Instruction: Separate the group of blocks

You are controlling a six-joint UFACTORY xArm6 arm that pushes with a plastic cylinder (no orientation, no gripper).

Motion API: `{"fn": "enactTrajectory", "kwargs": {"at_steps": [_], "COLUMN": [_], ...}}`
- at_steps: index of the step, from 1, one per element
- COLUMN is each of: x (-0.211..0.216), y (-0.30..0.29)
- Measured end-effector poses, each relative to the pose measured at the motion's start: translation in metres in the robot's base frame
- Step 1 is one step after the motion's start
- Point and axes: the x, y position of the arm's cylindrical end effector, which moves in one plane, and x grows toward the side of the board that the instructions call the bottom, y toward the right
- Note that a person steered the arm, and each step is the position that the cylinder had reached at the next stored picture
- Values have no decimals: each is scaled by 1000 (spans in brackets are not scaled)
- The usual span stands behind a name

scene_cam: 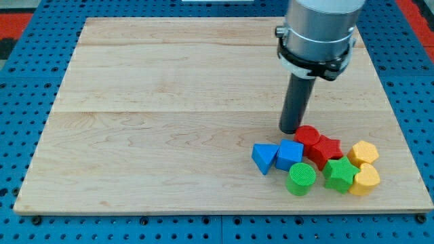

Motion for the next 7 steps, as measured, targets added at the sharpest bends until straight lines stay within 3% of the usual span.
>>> {"fn": "enactTrajectory", "kwargs": {"at_steps": [1,2,3,4,5,7], "x": [-32,-49,13,109,136,124], "y": [17,95,200,208,179,93]}}
